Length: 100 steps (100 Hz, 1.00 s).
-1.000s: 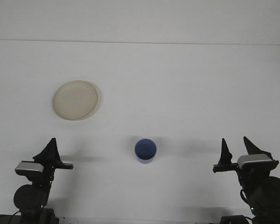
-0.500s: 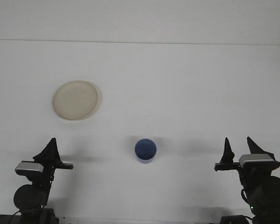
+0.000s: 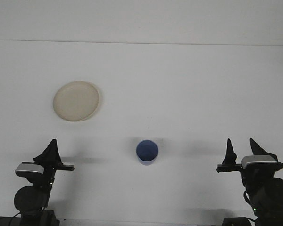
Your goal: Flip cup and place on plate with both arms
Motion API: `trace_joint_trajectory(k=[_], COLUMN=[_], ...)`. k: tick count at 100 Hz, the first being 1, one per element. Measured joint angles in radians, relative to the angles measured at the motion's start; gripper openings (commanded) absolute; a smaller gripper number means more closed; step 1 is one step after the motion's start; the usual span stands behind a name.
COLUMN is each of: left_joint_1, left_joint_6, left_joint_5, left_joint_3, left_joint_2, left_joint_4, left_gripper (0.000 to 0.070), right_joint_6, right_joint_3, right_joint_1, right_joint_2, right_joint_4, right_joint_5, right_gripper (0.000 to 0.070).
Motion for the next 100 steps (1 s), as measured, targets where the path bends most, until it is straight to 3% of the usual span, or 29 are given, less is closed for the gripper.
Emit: trace_joint_trajectory(k=[17,38,62,86,100], left_joint_1=[0.000,0.000,0.000,0.000,0.000], left_joint_6=[-0.015,-0.038,-0.072,-0.038,-0.005], left_joint_5=[0.000,0.000,0.000,0.000,0.000], left_joint_3=[0.058,0.357,0.762,1.069,1.124], left_joint_2=[0.002,0.090,0.396,0.730,0.872], left_joint_4=[-0.077,-0.377,-0.756,-1.067,-1.123], left_gripper=[0.0013,0.0013,0.0013,0.0013,0.0013], right_joint_6=[0.000,0.000,0.000,0.000,0.000], right_joint_3=[0.000,0.000,0.000,0.000,0.000], right_joint_1=[0.000,0.000,0.000,0.000,0.000], right_joint_2=[0.000,0.000,0.000,0.000,0.000], right_joint_4=[0.000,0.000,0.000,0.000,0.000], right_joint_5=[0.000,0.000,0.000,0.000,0.000], right_gripper=[0.0463,0.0463,0.0463,0.0463,0.0463])
